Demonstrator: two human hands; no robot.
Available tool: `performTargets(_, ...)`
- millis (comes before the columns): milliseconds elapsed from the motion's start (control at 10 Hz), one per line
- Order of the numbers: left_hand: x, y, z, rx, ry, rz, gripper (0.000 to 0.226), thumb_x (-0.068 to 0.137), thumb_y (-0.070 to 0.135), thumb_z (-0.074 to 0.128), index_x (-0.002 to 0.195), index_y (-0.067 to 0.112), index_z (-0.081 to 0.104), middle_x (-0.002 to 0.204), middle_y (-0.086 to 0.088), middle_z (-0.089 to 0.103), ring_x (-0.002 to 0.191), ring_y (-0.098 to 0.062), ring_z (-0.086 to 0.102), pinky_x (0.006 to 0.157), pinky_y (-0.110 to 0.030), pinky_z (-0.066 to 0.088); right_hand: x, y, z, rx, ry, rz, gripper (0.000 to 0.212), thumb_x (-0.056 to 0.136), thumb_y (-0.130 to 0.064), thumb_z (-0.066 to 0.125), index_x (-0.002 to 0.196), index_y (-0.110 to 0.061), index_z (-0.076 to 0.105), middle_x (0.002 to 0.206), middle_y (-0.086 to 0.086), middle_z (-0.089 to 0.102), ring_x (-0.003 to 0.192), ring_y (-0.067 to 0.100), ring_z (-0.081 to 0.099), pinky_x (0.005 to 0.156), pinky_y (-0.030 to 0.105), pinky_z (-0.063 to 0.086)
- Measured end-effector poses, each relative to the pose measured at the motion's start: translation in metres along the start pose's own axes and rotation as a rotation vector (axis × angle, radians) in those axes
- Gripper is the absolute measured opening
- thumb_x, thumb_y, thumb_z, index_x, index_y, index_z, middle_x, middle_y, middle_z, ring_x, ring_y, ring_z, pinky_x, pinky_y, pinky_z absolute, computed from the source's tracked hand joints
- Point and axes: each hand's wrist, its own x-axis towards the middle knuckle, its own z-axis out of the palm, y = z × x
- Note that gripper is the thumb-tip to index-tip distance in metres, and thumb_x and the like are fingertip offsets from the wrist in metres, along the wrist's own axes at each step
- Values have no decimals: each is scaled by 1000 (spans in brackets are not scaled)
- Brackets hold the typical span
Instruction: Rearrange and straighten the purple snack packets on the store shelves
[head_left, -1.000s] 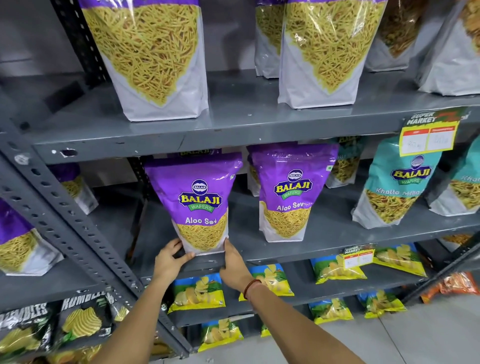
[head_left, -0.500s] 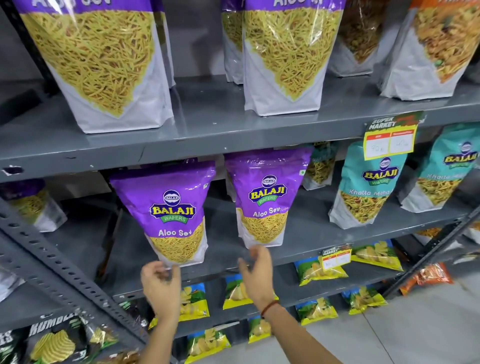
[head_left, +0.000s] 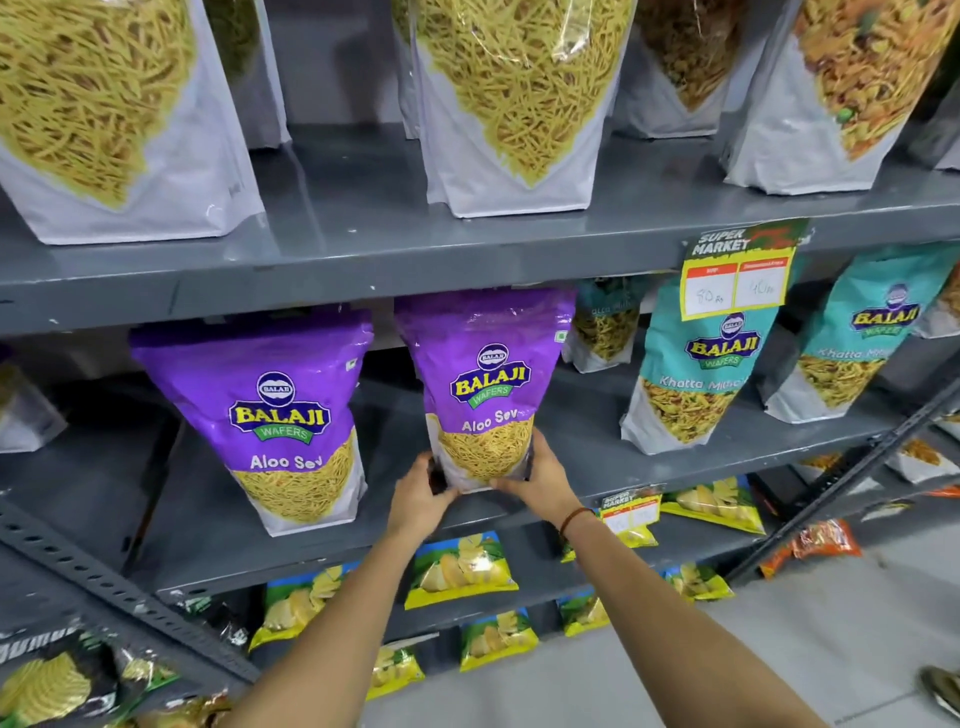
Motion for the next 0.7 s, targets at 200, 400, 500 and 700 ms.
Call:
performTargets(200, -9, 8, 11, -25, 53, 20, 47, 69, 20, 77, 108, 7, 55, 110, -15, 70, 104, -29, 65, 87, -44, 52, 6, 4, -18, 11, -85, -17, 90, 66, -12, 84, 139, -15, 32, 127, 5, 56, 117, 18, 51, 95, 28, 41)
performTargets(400, -7, 13, 11, 4, 38, 25, 49, 69, 23, 77, 110, 7, 55, 113, -14, 70, 107, -30, 64, 88, -44, 52, 4, 4, -17, -44, -66, 1, 87, 70, -9, 80, 141, -12, 30, 131, 13, 58, 119, 25, 53, 91, 24, 40)
performTargets(500, -9, 17, 10, 38, 40, 7, 49, 71, 24, 76, 112, 7, 55, 114, -14, 69, 109, -30, 62, 89, -42, 51, 0, -3, -17, -97, -55, 8, 79, 74, -2, 75, 140, -9, 31, 128, 15, 59, 117, 26, 54, 84, 17, 38)
performTargets(700, -19, 26, 11, 82, 63, -16, 52, 74, 29, 72, 116, 4, 53, 119, -18, 65, 114, -36, 58, 89, -41, 47, -16, -5, -13, -202, 83, 62, 74, 79, -7, 71, 140, 3, 30, 136, 26, 48, 128, 41, 44, 103, 39, 38)
